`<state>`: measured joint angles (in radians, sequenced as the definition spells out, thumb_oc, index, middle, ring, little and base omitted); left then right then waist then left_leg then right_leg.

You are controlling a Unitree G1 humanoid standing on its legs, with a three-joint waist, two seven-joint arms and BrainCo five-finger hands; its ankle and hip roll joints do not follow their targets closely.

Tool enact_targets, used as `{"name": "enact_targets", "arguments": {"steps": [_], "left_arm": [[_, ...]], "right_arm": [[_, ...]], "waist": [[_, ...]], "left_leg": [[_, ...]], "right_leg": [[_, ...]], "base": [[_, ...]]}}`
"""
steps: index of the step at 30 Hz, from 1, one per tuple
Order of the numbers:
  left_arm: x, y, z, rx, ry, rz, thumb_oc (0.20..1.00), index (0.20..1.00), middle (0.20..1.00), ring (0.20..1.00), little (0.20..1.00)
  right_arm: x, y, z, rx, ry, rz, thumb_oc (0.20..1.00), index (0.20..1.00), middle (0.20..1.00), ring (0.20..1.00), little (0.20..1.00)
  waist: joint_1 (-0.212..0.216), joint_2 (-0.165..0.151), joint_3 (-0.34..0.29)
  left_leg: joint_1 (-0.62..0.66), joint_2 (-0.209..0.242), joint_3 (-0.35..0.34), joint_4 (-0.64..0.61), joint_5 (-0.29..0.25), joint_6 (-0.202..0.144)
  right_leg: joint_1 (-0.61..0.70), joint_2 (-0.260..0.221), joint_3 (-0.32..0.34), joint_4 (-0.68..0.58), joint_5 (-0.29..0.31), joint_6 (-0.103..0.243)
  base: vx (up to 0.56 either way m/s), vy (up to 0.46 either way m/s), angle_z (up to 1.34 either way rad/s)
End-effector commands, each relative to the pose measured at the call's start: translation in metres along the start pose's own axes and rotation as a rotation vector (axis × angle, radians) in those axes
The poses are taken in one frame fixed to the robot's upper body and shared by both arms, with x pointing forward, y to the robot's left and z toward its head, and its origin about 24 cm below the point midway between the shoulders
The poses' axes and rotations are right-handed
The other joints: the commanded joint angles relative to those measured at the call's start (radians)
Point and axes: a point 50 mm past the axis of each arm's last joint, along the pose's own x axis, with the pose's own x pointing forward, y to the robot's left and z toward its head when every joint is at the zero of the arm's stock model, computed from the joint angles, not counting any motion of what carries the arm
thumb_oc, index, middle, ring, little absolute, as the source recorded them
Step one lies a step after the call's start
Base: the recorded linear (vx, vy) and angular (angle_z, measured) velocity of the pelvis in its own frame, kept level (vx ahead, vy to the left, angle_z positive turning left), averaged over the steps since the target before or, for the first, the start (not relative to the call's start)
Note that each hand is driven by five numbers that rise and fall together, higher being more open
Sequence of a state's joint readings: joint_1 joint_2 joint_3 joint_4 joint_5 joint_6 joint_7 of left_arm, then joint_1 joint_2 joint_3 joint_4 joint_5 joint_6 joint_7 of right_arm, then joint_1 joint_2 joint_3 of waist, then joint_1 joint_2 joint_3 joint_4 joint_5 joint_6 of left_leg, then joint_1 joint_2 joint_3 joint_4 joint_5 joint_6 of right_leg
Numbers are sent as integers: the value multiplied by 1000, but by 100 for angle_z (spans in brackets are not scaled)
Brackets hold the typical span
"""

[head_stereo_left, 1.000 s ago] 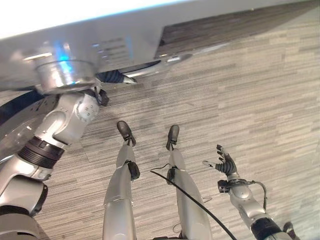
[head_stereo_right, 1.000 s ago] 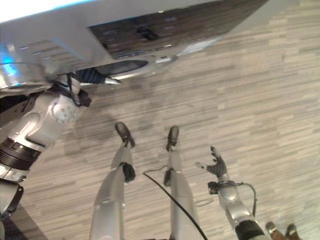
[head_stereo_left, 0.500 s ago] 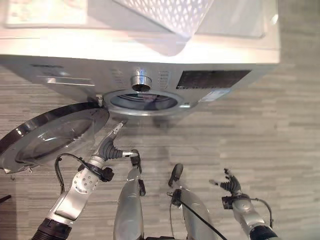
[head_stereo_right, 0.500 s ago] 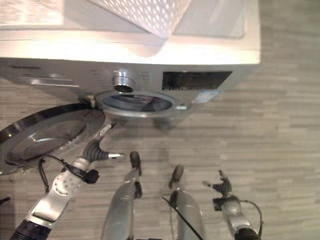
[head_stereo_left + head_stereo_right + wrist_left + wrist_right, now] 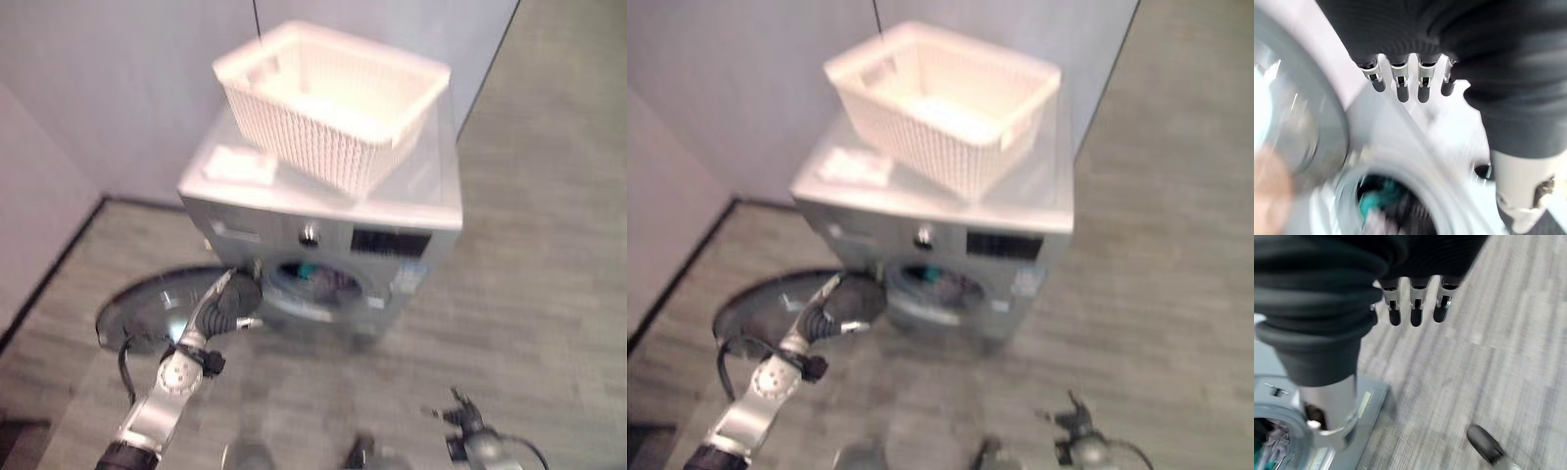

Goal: Grab the laundry basket,head to the washer,open it,put in the laundry and shut it.

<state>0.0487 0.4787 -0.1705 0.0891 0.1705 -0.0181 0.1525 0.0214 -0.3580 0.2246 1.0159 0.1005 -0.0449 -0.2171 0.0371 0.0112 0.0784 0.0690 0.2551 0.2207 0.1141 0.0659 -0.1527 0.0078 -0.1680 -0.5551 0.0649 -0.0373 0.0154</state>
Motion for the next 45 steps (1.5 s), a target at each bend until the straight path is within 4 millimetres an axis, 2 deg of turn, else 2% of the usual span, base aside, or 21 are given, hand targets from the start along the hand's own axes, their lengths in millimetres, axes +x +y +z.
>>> {"name": "enact_targets", "arguments": {"steps": [1,2,3,4,10,11,13,16,19,20,21,22,24,25,26,30,31,32,36,39,45], "left_arm": [[4,31,17,88,-103,167,1000,1000,1000,1000,1000],[4,34,14,95,-93,176,1000,1000,1000,1000,1000],[5,44,8,113,-65,219,1000,1000,1000,1000,1000],[9,53,-2,71,-12,266,1000,1000,1000,1000,1000],[22,77,-21,54,99,323,1000,1000,1000,1000,1000],[35,102,-34,69,193,372,1000,1000,1000,1000,1000],[47,123,-38,103,256,397,1000,1000,1000,1000,1000],[75,171,-18,176,311,451,1000,1000,1000,1000,1000],[89,209,9,231,339,499,1000,1000,1000,1000,1000],[94,230,30,266,346,534,1000,1000,1000,1000,1000],[99,242,49,262,341,569,1000,1000,1000,1000,1000],[99,243,51,264,337,571,1000,1000,1000,1000,1000],[88,268,56,272,385,626,1000,1000,1000,1000,1000],[91,281,81,261,340,659,1000,1000,1000,1000,1000],[91,282,83,263,338,661,1000,1000,1000,1000,1000],[82,307,108,273,309,748,1000,1000,1000,1000,1000],[82,307,108,274,308,748,1000,1000,1000,1000,1000],[72,319,109,298,331,794,1000,1000,1000,1000,1000],[59,341,131,386,330,891,1000,1000,1000,1000,1000],[51,349,136,431,317,972,1000,1000,1000,1000,1000],[42,355,132,413,273,1092,1000,1000,1000,1000,1000]], "right_arm": [[1,14,10,-16,-22,35,1000,1000,1000,1000,1000],[1,14,8,-18,-15,38,1000,1000,1000,1000,1000],[0,16,4,-31,-2,49,1000,1000,1000,1000,1000],[-3,21,-3,-56,12,84,1000,1000,1000,1000,1000],[-6,21,-13,-97,35,112,1000,1000,1000,1000,1000],[-10,21,-14,-164,6,144,1000,1000,1000,1000,1000],[-11,18,-18,-202,0,154,1000,1000,1000,1000,1000],[-8,7,-2,-255,-72,139,1000,1000,1000,1000,1000],[-6,3,11,-280,-128,136,1000,1000,1000,1000,1000],[-5,2,19,-281,-157,144,1000,1000,1000,1000,1000],[-2,0,25,-286,-162,134,1000,1000,1000,1000,1000],[-2,1,26,-282,-164,134,1000,1000,1000,1000,1000],[-6,0,28,-269,-195,146,1000,1000,1000,1000,1000],[-3,-2,38,-237,-215,134,1000,1000,1000,1000,1000],[-2,-1,39,-233,-217,135,1000,1000,1000,1000,1000],[-3,-1,62,-210,-307,137,1000,1000,1000,1000,1000],[-4,-1,63,-209,-307,137,1000,1000,1000,1000,1000],[-6,-1,75,-197,-359,139,1000,1000,1000,1000,1000],[-15,4,95,-179,-468,171,1000,1000,1000,1000,1000],[-23,11,99,-169,-525,198,1000,1000,1000,1000,1000],[-26,21,93,-155,-528,208,1000,1000,1000,1000,1000]], "waist": [[-18,-9,60],[-21,-2,50],[-24,15,24],[-40,31,5],[-60,44,-11],[-83,44,-12],[-99,39,-8],[-129,22,41],[-146,-4,86],[-150,-31,111],[-149,-49,133],[-147,-52,134],[-163,-80,157],[-157,-105,188],[-157,-108,189],[-160,-145,227],[-160,-145,227],[-161,-164,247],[-166,-201,282],[-163,-230,306],[-155,-250,313]], "left_leg": [[-49,-3,6,-27,47,22],[-27,-9,19,-64,64,16],[3,-19,24,-106,79,6],[37,-30,42,-163,50,9],[70,-44,77,-196,22,14],[80,-53,105,-201,-20,20],[80,-56,118,-201,-36,22],[39,-54,134,-201,-41,29],[-16,-50,143,-201,-37,34],[-58,-48,150,-201,-29,38],[-91,-43,149,-201,-21,39],[-94,-44,149,-201,-20,39],[-127,-38,153,-201,-8,39],[-185,-40,136,-193,6,43],[-188,-40,134,-192,6,43],[-259,-39,119,-165,15,45],[-260,-39,118,-164,14,45],[-296,-34,113,-144,17,44],[-369,-28,96,-113,15,48],[-411,-26,80,-100,17,49],[-435,-28,65,-98,11,51]], "right_leg": [[34,97,86,-27,-143,-17],[40,95,88,-30,-137,-12],[57,87,88,-47,-118,1],[69,83,97,-64,-104,11],[83,72,111,-77,-80,28],[78,68,121,-83,-63,41],[71,67,126,-91,-47,53],[12,67,145,-86,-17,69],[-57,71,154,-79,7,80],[-101,73,158,-77,25,89],[-132,72,157,-75,37,93],[-135,72,157,-74,37,92],[-170,68,160,-73,53,99],[-210,58,153,-72,71,103],[-212,58,151,-72,72,104],[-255,46,148,-79,100,110],[-256,46,148,-79,100,110],[-275,41,146,-80,111,113],[-318,39,127,-77,127,120],[-340,38,112,-77,137,125],[-347,38,98,-85,141,131]], "base": [[22,195,18],[50,243,21],[76,272,17],[72,218,5],[55,96,-3],[35,83,-13],[19,76,-27],[-136,39,-37],[-190,-15,-19],[-214,-48,-21],[-182,-44,-19],[-114,-20,-17],[-124,-13,-16],[-138,-26,-15],[-110,-26,-8],[-48,-12,18],[-65,-43,3],[-58,-41,4],[-44,-47,14],[3,-50,8],[34,-22,13]]}}
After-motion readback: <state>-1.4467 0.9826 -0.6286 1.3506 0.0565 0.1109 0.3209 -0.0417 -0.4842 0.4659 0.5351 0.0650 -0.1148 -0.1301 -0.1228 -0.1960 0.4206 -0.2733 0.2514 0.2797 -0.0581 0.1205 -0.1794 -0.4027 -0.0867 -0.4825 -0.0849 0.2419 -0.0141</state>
